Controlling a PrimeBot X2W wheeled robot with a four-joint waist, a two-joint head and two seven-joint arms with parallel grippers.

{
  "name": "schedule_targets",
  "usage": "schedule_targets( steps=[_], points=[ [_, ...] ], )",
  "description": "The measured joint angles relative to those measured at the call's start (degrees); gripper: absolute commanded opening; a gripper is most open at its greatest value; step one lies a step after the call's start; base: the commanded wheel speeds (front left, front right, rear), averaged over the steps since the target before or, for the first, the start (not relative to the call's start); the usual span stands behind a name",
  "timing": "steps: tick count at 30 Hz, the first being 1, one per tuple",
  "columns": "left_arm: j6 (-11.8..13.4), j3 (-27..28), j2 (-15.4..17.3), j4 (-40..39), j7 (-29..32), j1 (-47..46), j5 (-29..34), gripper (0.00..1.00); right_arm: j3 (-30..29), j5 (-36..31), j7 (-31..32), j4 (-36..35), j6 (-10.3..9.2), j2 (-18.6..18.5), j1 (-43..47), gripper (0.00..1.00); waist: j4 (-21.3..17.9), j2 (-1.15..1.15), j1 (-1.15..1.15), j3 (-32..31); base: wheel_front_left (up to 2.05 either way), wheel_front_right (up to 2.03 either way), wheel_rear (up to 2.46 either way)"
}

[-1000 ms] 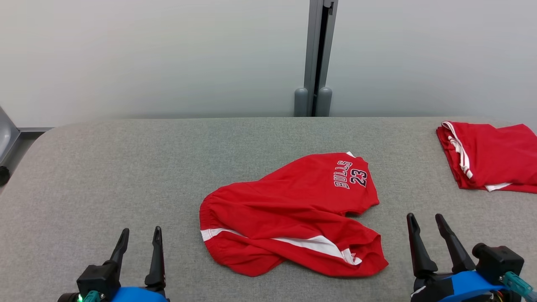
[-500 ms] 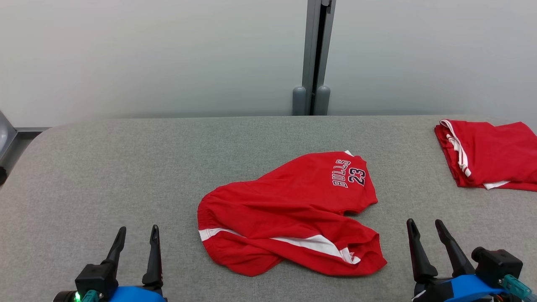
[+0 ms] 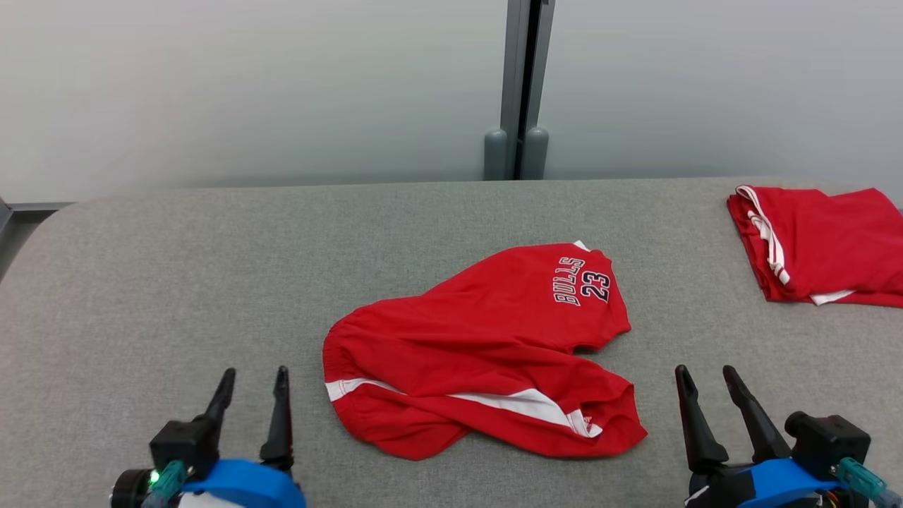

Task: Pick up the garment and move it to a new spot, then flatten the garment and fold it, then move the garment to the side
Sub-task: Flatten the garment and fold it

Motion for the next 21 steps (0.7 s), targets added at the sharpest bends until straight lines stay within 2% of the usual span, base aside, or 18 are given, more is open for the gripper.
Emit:
schedule_targets(
  steps=[8,12,20,21],
  points=[
    [-2.20,-2.80,-2.30,8.18,7.53,-6.10,-1.79,1.00,2.01,-0.29,0.25,-0.46,0.01,0.02,-1.90,1.00,-1.94,0.00,0.00,3.52,0.00,0.00,0.00],
    [-1.98,-3.26,-3.28,13.51,10.46,-8.15,-2.45,1.00,3.69,-0.33,0.42,-0.49,0.01,0.00,-2.99,1.00,-3.09,0.00,0.01,5.07,0.00,0.00,0.00],
    [-0.47,-3.76,-3.77,20.02,10.16,-11.81,-1.89,1.00,7.19,0.16,0.53,0.04,0.01,0.00,-4.19,1.00,-4.18,0.00,0.00,6.68,0.00,0.00,0.00],
    [-0.48,-3.94,-3.80,20.84,10.56,-12.32,-1.85,0.98,7.81,0.05,0.90,0.10,0.00,-0.01,-4.28,1.00,-4.21,0.00,0.00,6.79,0.00,0.00,0.00]
  ],
)
